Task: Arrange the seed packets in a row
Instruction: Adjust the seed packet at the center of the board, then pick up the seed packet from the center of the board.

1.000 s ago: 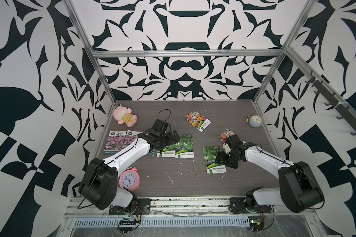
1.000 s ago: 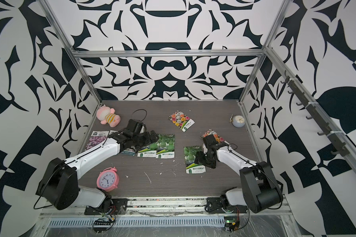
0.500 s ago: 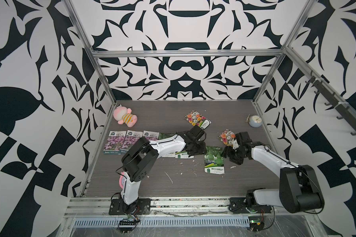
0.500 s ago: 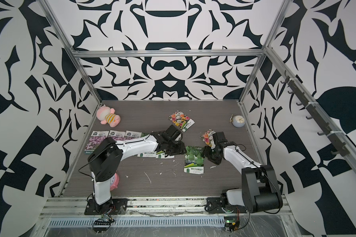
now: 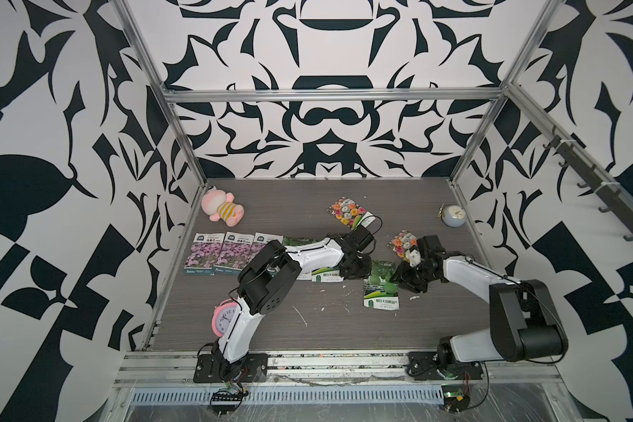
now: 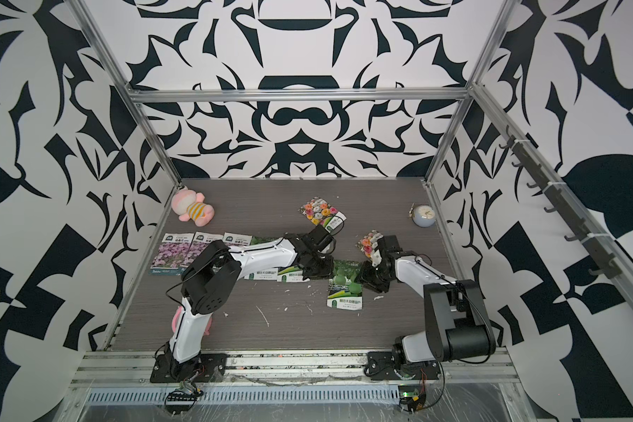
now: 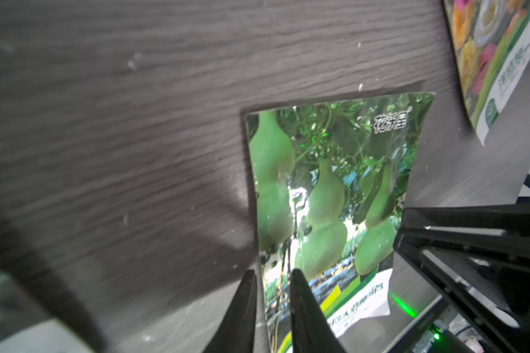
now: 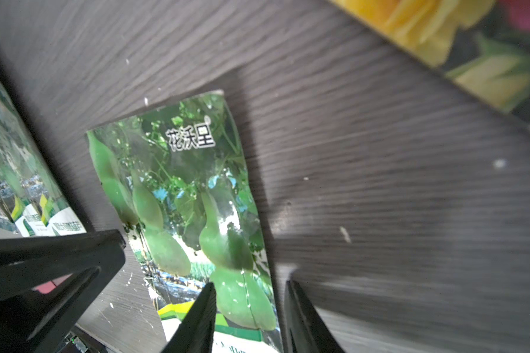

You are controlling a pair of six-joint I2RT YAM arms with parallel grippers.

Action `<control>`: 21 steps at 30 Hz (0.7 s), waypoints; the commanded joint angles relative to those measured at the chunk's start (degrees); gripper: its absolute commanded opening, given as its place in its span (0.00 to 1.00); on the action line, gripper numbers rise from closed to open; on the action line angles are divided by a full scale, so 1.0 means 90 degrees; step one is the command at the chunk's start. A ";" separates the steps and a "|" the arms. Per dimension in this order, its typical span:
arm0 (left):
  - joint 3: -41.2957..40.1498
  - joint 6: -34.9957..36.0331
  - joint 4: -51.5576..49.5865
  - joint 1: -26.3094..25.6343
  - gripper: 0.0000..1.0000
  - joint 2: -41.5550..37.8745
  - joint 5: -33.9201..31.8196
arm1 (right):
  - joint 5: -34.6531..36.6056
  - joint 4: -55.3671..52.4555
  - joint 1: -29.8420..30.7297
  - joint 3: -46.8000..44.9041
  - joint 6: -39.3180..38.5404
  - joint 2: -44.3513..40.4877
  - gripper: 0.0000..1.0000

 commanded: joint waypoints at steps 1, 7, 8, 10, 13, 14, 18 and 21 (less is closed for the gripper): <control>0.0132 0.0094 -0.0302 -0.0010 0.20 0.0270 0.0085 | -0.0278 -0.0008 -0.0013 -0.0011 -0.0178 0.0059 0.40; 0.0269 0.0231 -0.0676 -0.0011 0.13 0.0523 -0.0095 | -0.0995 0.0375 -0.0017 0.0023 -0.0053 0.0141 0.36; 0.0251 0.0248 -0.0730 -0.0011 0.12 0.0559 -0.0131 | -0.1171 0.0496 -0.0014 0.0021 0.0016 0.0138 0.36; 0.0260 0.0308 -0.0838 -0.0011 0.10 0.0618 -0.0222 | -0.1579 0.0769 -0.0007 0.0018 0.0150 0.0121 0.36; 0.0270 0.0354 -0.0900 -0.0011 0.09 0.0686 -0.0221 | -0.1946 0.1137 -0.0010 -0.0026 0.0382 0.0100 0.36; 0.0259 0.0349 -0.0886 -0.0011 0.08 0.0693 -0.0190 | -0.2025 0.1263 -0.0012 -0.0063 0.0455 0.0096 0.36; 0.0252 0.0348 -0.0864 -0.0011 0.08 0.0676 -0.0148 | -0.1732 0.1081 -0.0011 -0.0007 0.0416 0.0099 0.24; 0.0306 0.0367 -0.0857 0.0011 0.08 0.0548 -0.0124 | -0.1313 0.0696 -0.0012 0.0108 0.0177 -0.0005 0.02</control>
